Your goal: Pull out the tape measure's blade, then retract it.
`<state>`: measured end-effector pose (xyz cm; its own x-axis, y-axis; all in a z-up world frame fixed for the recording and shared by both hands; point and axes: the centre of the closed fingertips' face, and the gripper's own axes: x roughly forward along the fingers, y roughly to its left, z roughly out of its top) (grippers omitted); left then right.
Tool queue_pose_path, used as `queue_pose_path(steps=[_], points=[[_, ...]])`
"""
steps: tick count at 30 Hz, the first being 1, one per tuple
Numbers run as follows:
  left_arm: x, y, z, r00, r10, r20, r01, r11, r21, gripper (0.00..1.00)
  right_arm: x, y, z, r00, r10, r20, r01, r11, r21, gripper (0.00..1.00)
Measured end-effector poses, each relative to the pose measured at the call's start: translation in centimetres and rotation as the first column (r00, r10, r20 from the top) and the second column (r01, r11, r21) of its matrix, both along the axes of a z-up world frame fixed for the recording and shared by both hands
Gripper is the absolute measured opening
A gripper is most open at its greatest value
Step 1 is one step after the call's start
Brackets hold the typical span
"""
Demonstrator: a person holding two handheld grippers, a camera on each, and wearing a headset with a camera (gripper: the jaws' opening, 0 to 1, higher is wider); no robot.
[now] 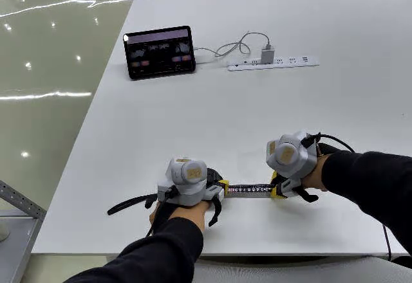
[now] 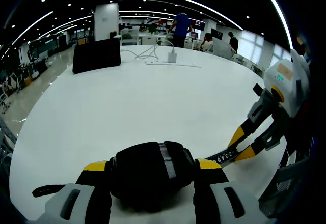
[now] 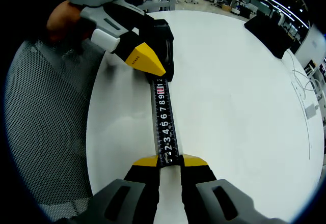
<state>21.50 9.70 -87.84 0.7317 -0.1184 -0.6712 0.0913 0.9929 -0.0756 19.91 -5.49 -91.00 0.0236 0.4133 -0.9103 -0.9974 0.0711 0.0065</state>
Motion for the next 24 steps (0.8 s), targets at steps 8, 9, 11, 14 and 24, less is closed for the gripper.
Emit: queue_pose_path(steps=[8,9,11,14,24], points=[[0.0,0.0,0.0,1.0,0.0,0.0,0.0,1.0,0.001,0.61,-0.1,0.3,0.1,1.0,0.0,0.001,0.0,1.0,0.009,0.11],[0.0,0.0,-0.1,1.0,0.0,-0.001,0.0,1.0,0.001,0.61,-0.1,0.4,0.1,1.0,0.002,0.002,-0.002,1.0,0.01,0.11],[0.0,0.0,-0.1,1.0,0.001,-0.001,-0.001,1.0,0.0,0.62,-0.1,0.5,0.1,1.0,0.0,0.001,0.0,1.0,0.013,0.11],[0.0,0.0,-0.1,1.0,0.001,-0.002,-0.001,1.0,0.0,0.62,-0.2,0.7,0.1,1.0,0.01,0.004,-0.01,1.0,0.015,0.11],[0.0,0.0,-0.1,1.0,0.0,-0.002,0.0,1.0,0.001,0.62,-0.2,1.3,0.1,1.0,0.007,0.003,-0.007,1.0,0.027,0.11]])
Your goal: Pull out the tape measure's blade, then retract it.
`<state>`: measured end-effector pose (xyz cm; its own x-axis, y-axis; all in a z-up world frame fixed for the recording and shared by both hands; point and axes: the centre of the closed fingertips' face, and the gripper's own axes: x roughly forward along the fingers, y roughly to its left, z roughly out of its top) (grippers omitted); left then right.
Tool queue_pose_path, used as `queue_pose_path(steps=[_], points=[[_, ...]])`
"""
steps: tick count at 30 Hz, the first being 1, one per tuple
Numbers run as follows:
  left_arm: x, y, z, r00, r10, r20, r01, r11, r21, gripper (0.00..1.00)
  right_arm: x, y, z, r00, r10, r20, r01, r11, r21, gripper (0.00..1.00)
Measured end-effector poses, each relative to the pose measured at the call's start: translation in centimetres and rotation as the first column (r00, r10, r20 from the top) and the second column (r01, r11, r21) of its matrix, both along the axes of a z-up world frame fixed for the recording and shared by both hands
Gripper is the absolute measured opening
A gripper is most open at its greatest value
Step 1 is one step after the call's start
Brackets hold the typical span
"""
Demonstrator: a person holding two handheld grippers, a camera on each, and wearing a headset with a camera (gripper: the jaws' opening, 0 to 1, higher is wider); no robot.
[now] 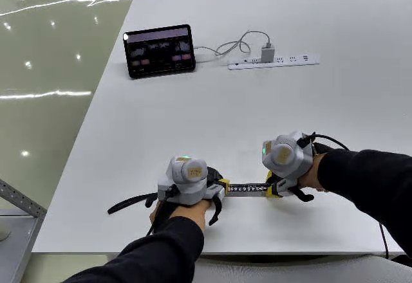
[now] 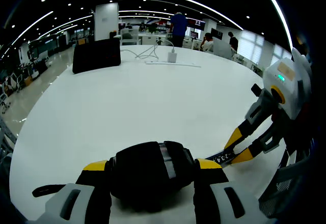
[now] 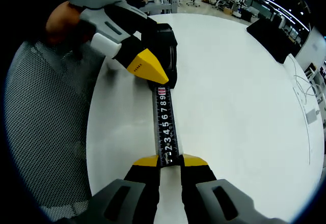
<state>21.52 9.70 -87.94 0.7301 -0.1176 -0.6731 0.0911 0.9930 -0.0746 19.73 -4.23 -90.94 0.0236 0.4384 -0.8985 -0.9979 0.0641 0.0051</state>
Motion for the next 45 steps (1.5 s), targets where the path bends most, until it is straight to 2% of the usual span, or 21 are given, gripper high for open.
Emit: queue_pose_path(steps=[7,18,24,28,33,45], points=[[0.0,0.0,0.0,1.0,0.0,-0.002,0.0,1.0,0.003,0.62,-0.1,0.4,0.0,1.0,-0.015,-0.002,0.015,1.0,0.023,0.11],[0.0,0.0,0.0,1.0,0.001,-0.005,-0.001,1.0,0.005,0.62,-0.2,0.9,0.1,1.0,0.023,0.008,-0.023,0.999,0.028,0.11],[0.0,0.0,0.0,1.0,0.002,0.0,-0.002,1.0,0.008,0.62,-0.1,1.1,0.1,1.0,0.008,0.003,-0.009,0.999,0.041,0.11],[0.0,0.0,0.0,1.0,0.004,-0.008,-0.004,1.0,0.006,0.62,-0.1,1.4,0.1,1.0,0.005,0.004,-0.005,0.999,0.053,0.11],[0.0,0.0,0.0,1.0,0.003,-0.015,-0.003,1.0,0.001,0.62,0.0,1.7,0.1,1.0,0.0,0.004,0.0,0.999,0.044,0.11],[0.0,-0.1,0.1,1.0,0.016,-0.006,-0.016,1.0,-0.01,0.62,0.3,2.3,0.2,1.0,-0.011,0.005,0.01,0.998,0.056,0.12]])
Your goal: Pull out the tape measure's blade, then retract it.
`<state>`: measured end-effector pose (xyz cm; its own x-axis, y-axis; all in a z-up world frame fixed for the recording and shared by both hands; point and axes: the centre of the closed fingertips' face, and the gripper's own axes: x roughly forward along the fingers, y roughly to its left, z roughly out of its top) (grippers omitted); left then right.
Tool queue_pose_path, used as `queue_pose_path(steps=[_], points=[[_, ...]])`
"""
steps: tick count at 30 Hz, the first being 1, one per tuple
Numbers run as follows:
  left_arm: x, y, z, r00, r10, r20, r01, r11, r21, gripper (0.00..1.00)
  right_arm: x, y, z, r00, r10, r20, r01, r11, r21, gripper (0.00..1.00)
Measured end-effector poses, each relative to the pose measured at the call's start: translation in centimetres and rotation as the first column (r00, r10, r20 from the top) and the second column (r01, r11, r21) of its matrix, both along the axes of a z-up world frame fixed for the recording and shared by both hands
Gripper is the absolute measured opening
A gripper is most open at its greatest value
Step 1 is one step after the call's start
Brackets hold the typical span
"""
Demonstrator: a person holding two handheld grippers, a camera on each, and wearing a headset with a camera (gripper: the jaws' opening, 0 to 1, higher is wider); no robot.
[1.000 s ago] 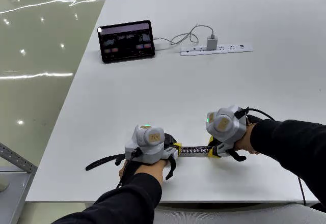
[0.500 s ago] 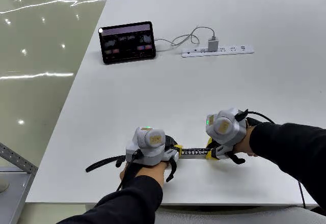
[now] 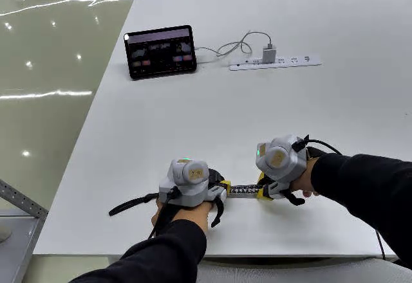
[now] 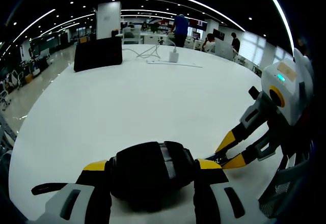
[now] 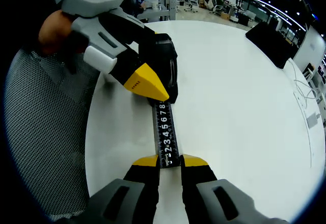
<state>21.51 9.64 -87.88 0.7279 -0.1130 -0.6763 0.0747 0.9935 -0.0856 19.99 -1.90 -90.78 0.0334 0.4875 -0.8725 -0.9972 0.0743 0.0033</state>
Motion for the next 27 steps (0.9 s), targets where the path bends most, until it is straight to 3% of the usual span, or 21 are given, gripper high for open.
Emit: queue_pose_path(steps=[27], points=[[-0.1,0.0,-0.1,1.0,-0.012,-0.01,0.012,1.0,-0.019,0.61,0.0,1.5,-0.1,0.999,0.032,0.01,-0.033,0.999,0.03,0.11]])
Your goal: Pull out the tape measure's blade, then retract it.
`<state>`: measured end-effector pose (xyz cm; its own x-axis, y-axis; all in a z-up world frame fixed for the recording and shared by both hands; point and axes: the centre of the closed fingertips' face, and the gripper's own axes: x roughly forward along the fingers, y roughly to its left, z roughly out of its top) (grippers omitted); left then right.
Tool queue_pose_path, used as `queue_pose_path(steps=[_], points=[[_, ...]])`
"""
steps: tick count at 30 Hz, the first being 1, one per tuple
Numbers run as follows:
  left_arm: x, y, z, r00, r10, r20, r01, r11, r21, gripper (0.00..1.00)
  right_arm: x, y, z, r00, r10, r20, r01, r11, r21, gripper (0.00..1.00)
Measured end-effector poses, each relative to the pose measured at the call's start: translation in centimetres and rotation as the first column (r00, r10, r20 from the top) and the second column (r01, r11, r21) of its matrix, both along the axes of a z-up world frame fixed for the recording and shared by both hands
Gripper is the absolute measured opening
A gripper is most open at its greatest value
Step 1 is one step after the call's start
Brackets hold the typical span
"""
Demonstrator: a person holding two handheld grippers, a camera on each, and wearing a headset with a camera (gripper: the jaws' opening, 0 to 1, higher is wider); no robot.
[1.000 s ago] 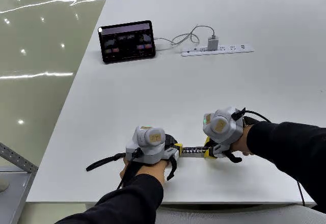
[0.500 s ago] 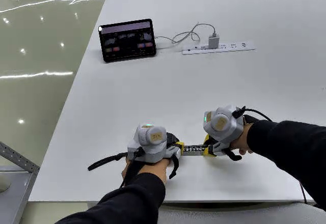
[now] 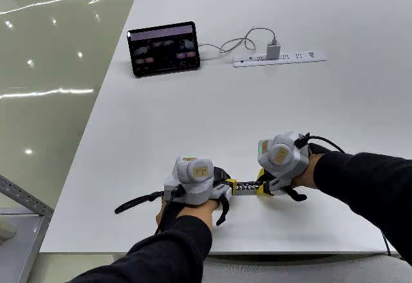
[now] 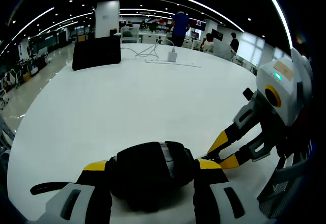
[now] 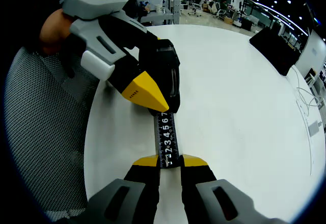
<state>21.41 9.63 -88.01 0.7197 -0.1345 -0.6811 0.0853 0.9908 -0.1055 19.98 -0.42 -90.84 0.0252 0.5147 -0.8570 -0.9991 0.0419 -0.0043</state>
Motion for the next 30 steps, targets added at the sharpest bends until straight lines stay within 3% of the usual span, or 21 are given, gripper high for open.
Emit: queue_pose_path(steps=[30], points=[[0.0,0.1,0.2,1.0,0.021,0.001,-0.021,1.0,-0.02,0.6,-0.1,1.9,0.0,0.999,-0.047,-0.005,0.048,0.997,0.056,0.1]])
